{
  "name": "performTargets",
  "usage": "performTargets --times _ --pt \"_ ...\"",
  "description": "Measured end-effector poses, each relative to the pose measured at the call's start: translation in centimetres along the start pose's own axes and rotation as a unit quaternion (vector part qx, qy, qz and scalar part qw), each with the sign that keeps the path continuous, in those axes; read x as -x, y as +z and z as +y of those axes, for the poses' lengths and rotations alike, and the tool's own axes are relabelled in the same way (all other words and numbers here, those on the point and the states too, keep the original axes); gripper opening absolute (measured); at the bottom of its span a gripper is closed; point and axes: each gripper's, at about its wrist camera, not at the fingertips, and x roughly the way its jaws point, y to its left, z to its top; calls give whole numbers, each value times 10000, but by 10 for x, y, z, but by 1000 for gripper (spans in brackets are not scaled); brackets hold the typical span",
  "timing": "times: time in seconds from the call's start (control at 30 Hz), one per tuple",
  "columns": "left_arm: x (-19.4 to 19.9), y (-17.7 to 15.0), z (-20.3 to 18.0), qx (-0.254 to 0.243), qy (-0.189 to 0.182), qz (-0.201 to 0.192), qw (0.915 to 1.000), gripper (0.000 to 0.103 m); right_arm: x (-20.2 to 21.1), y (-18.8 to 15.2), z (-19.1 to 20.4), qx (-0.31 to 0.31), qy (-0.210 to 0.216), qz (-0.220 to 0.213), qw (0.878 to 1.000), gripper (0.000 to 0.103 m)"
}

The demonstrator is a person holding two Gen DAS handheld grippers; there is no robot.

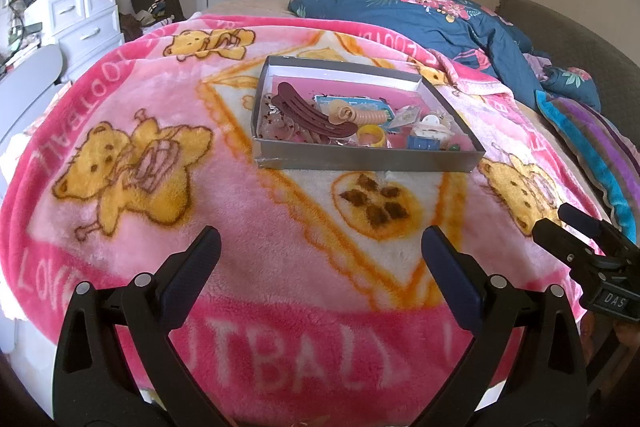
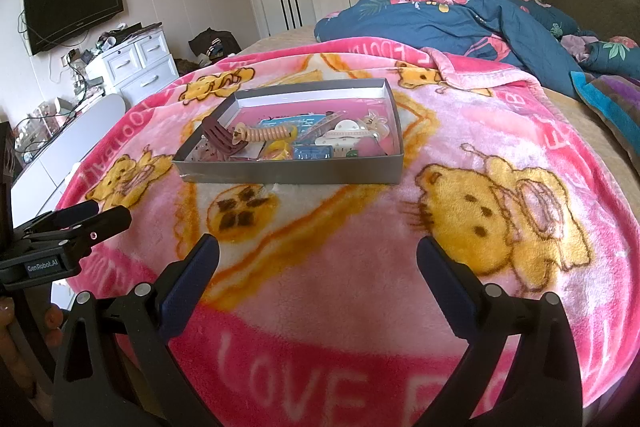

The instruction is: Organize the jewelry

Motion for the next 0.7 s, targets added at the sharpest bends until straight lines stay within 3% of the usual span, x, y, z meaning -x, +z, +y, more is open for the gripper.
performTargets --times 0.7 --pt "1 0 1 -6 17 -10 10000 94 1 -1 1 4 -9 10 10000 99"
